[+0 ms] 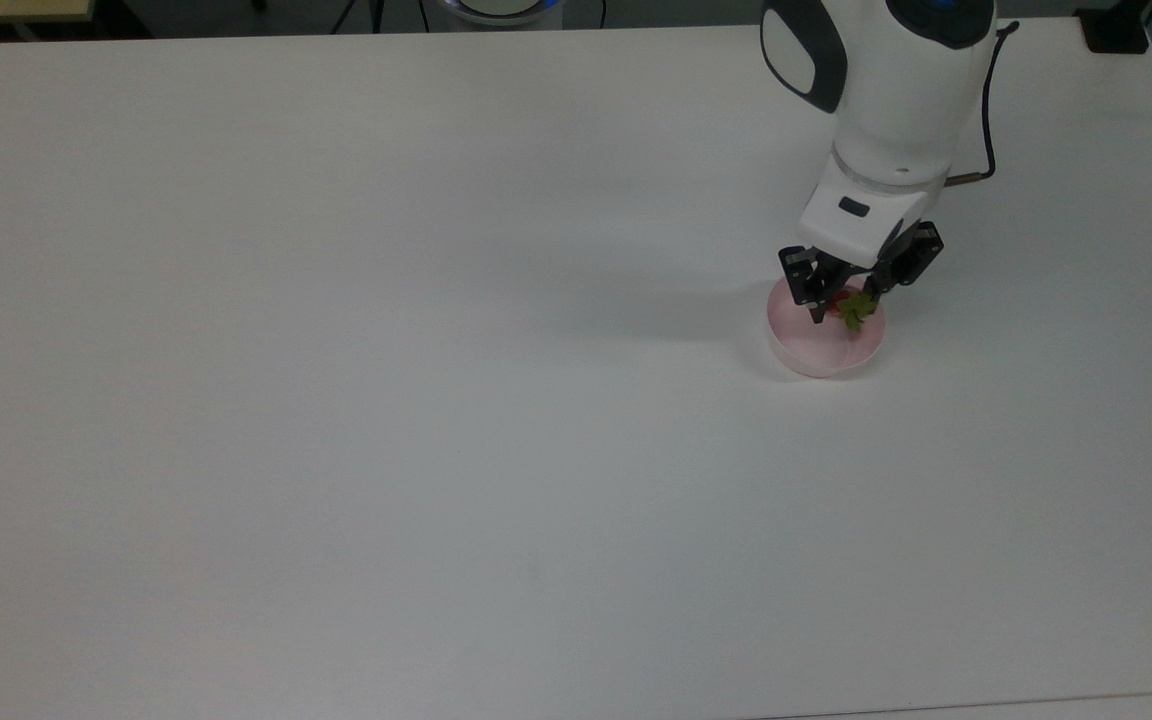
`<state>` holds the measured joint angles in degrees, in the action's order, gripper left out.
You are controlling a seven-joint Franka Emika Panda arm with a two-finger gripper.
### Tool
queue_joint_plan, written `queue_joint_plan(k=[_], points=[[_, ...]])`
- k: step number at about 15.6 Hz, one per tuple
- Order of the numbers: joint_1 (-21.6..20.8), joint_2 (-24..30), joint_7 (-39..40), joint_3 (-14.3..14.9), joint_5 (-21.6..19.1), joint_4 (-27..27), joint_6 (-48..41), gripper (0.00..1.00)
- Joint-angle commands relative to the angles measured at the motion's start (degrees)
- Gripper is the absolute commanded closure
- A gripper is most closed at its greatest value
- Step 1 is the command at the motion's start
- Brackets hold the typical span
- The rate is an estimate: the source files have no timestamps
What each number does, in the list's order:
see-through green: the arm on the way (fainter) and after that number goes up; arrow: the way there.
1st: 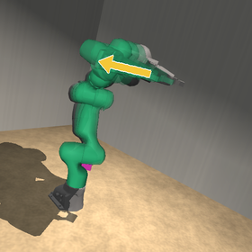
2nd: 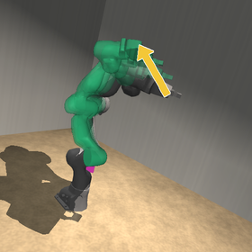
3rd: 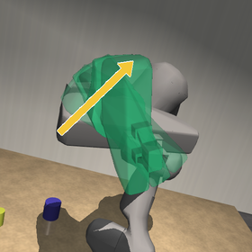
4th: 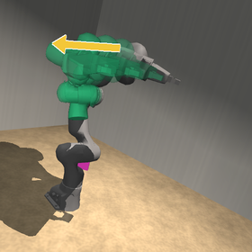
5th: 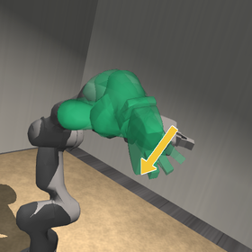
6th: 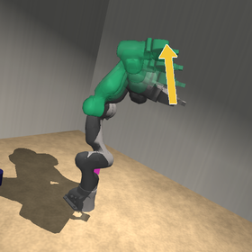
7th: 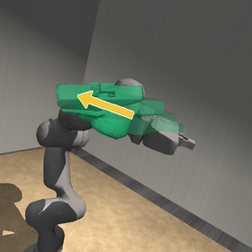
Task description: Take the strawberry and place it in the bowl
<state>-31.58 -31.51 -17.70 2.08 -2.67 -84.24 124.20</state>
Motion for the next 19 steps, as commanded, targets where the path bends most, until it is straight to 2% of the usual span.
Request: queue_joint_plan(k=[1, 3, 5, 8, 9, 11, 13, 15, 19], points=[[-1.55, -0.23, -2.34, 1.53, 0.38, 1.45, -0.01, 0.00], [-0.50, 2.04, -2.34, 1.44, 1.00, 1.10, -0.45, 0.00], [2.65, 7.57, -1.91, 1.44, 1.09, -1.17, -3.68, 0.00], [10.11, 16.71, 1.86, 1.18, 3.10, -5.82, -13.78, 0.00], [13.97, 21.70, 4.92, 1.18, 4.33, -8.37, -18.16, 0.00], [18.99, 26.65, 11.77, 1.35, 5.48, -9.88, -23.45, 0.00], [22.69, 29.30, 16.71, 1.35, 5.48, -10.59, -27.33, 0.00], [25.59, 30.53, 17.43, 1.35, 5.48, -10.59, -28.57, 0.00], [26.13, 29.84, 17.43, 1.53, 5.57, -10.24, -30.16, 0.00]])
